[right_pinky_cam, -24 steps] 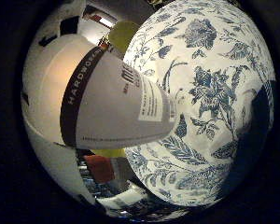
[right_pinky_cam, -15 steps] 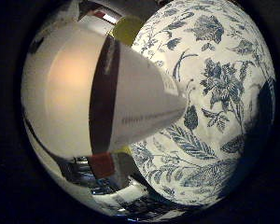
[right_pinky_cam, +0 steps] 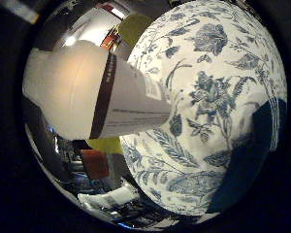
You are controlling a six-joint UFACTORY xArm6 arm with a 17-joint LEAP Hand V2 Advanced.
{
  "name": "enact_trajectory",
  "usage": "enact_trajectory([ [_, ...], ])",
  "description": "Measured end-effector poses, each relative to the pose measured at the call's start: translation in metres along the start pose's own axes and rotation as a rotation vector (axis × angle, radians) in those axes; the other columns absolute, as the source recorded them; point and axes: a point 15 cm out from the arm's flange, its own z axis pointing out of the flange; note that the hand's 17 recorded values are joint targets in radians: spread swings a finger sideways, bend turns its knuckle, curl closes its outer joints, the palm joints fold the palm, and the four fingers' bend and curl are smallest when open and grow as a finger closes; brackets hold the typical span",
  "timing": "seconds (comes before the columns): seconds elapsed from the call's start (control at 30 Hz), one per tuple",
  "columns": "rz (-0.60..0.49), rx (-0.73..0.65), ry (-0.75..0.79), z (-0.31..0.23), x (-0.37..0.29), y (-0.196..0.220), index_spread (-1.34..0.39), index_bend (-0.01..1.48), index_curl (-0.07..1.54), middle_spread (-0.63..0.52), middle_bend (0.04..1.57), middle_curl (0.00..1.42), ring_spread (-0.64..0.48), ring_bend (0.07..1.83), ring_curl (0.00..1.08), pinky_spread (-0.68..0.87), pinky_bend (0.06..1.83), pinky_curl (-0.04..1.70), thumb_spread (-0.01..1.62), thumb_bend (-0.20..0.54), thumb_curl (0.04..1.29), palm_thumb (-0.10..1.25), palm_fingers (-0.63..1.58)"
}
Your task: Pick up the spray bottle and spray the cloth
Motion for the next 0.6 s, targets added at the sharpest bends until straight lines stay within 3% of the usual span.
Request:
enact_trajectory([
  [0.4,0.004,0.031,0.047,-0.063,0.014,-0.015,-0.22,0.16,0.3,0.11,0.3,0.36,0.17,0.49,0.31,0.44,0.49,0.4,1.02,-0.026,0.38,0.63,0.11],
  [0.6,-0.011,0.074,0.072,-0.121,0.014,-0.024,-0.21,0.16,0.3,0.11,0.29,0.36,0.17,0.48,0.3,0.43,0.47,0.36,1.03,-0.025,0.37,0.63,0.14],
])
